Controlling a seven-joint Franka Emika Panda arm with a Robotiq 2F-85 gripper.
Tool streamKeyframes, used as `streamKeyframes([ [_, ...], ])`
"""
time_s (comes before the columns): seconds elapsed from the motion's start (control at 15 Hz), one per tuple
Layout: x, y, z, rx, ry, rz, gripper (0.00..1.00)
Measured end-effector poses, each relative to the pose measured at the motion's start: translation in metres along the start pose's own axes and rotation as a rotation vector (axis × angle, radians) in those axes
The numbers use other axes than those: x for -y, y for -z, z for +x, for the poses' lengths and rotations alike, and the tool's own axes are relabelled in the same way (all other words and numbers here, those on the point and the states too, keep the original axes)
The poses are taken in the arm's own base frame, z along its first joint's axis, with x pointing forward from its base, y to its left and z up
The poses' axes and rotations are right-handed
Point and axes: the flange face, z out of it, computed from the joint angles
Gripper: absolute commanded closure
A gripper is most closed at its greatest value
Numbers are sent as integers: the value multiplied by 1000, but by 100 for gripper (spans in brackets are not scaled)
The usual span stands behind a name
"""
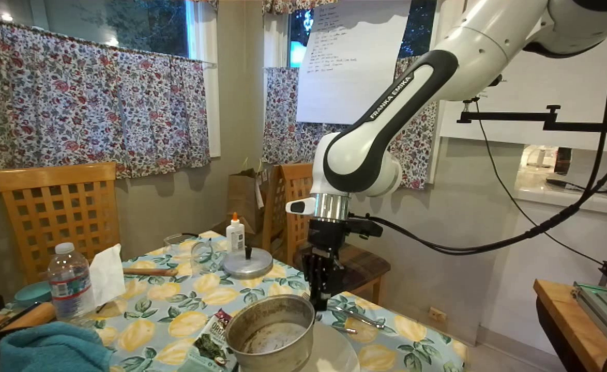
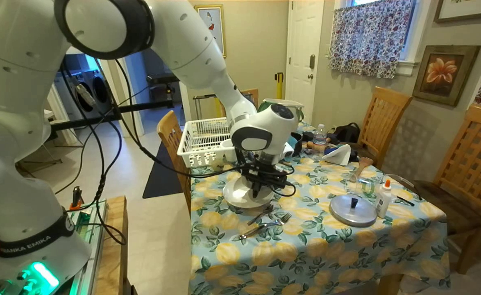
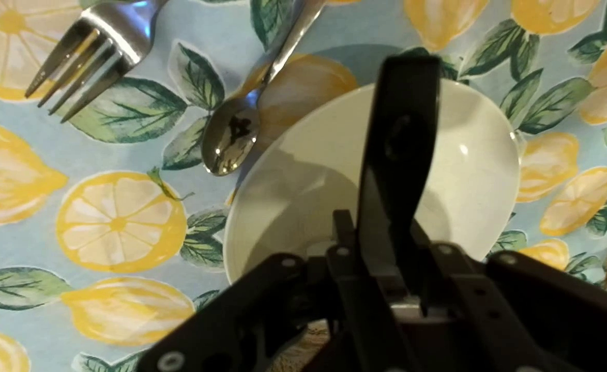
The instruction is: Remove the silver fork and spoon from the white plate then put the silver pot on the plate.
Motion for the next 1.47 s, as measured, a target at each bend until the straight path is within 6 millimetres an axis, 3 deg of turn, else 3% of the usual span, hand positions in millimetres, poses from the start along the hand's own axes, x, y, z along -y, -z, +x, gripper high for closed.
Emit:
streamKeyframes([
  [0.6, 17, -19, -14, 73, 27, 51, 94],
  [1.47, 26, -33, -9, 173, 130, -47, 94],
])
